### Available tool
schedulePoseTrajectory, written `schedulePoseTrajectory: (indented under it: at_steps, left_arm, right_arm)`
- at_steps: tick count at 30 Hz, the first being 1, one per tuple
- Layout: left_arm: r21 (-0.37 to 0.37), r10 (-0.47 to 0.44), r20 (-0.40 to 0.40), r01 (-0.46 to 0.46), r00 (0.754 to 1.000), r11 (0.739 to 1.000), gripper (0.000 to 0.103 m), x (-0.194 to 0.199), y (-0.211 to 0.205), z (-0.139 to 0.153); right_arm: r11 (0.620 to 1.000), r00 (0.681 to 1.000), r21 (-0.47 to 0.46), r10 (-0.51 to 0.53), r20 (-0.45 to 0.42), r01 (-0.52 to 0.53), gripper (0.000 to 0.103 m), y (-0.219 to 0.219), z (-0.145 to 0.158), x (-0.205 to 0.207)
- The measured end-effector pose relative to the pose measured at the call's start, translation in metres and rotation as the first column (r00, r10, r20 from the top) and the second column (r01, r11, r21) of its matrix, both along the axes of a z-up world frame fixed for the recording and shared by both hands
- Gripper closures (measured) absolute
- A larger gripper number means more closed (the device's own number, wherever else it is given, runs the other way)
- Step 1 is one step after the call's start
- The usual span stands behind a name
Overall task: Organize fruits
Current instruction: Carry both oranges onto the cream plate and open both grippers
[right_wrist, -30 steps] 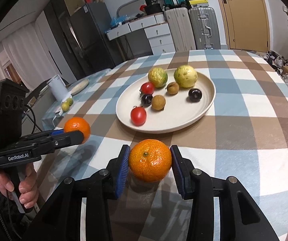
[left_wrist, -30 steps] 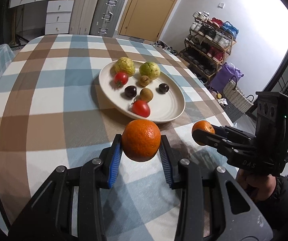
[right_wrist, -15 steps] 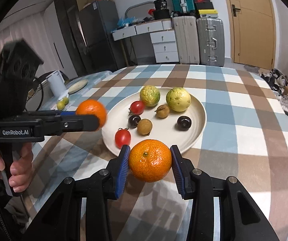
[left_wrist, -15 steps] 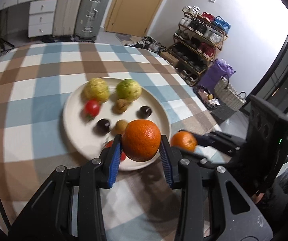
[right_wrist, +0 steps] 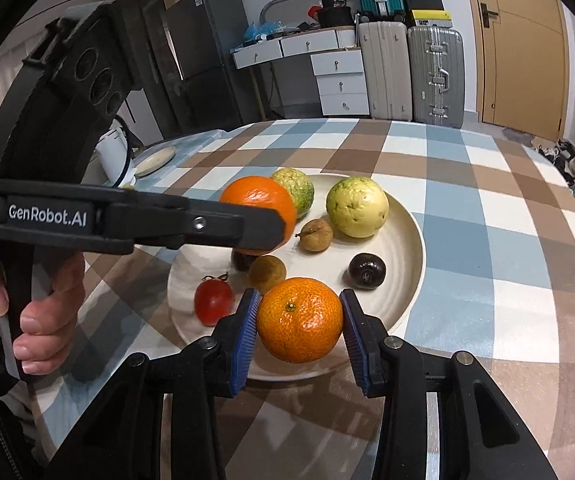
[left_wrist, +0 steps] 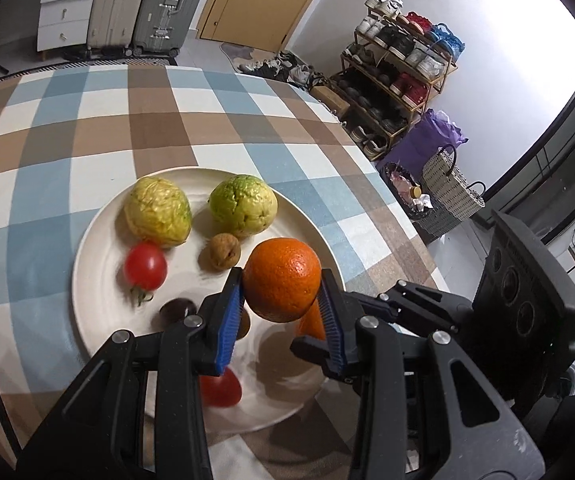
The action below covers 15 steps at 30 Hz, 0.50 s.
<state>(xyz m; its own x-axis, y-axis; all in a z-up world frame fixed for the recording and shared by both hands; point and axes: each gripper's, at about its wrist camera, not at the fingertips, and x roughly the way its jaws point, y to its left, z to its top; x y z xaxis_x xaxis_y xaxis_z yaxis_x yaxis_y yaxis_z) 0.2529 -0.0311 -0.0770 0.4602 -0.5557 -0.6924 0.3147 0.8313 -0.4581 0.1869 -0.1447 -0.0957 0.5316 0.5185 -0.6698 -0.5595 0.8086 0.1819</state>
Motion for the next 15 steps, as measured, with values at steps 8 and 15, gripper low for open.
schedulePoseTrajectory:
  at_steps: [8,15]
  left_arm:
    - [-0.018,-0.021,-0.030,0.020,0.999,1.000,0.069,0.016,-0.007,-0.008]
    - [-0.024,-0.050,-0.055,0.049,0.997,0.999,0.069,0.021,-0.015,-0.012]
  right_arm:
    - [0.997,0.999,0.073,0.007,-0.046,-0.003,0.061,-0.011,-0.004,0.015]
    - [0.998,0.997,0.057,0.000,-0.074,0.004,0.060,-0.007,-0.007,0.020]
